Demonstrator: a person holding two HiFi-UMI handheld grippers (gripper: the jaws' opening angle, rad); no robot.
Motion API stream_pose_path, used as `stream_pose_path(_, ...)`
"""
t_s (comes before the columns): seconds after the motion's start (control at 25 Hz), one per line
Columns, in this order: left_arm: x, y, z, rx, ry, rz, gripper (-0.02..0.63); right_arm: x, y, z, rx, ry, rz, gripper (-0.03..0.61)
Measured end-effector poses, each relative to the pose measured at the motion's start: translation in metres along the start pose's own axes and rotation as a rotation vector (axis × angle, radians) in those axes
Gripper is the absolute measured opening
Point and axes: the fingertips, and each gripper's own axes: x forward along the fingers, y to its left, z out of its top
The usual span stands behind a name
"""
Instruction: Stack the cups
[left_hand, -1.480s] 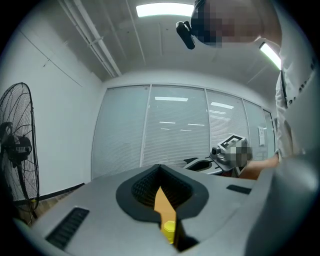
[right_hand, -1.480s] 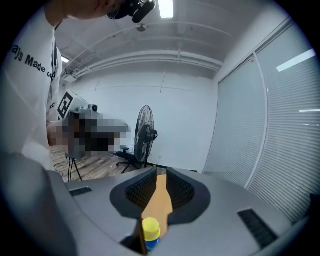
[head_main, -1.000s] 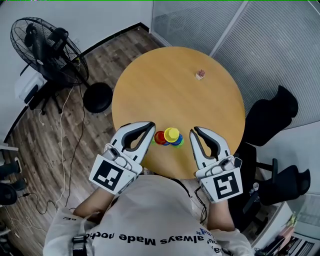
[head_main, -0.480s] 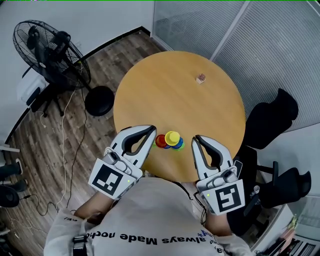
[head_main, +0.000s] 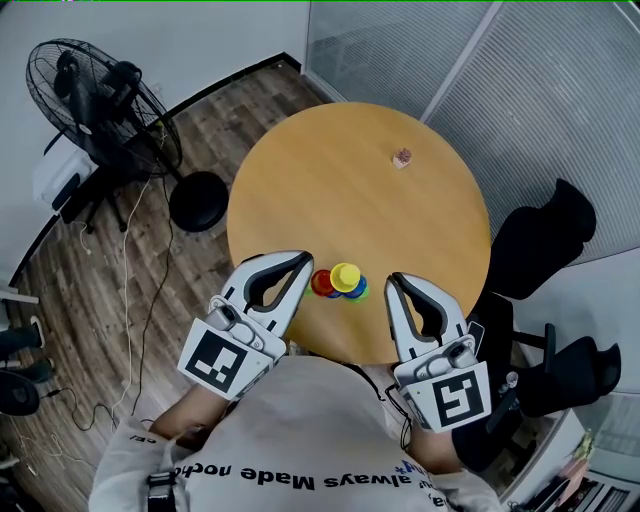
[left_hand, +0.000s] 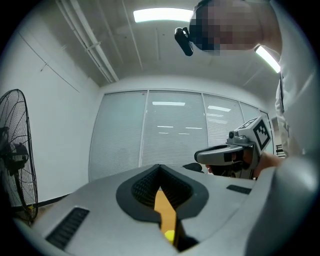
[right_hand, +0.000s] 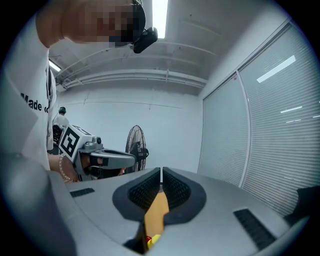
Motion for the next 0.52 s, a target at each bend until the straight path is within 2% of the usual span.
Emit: stream_pose_path(0.52,-0.0056,0.0044,-0.0069,-0.008,0.011,0.006,0.023,0.0047,0.0035,-0.0023,0.004,0.002,-0.009,0.037)
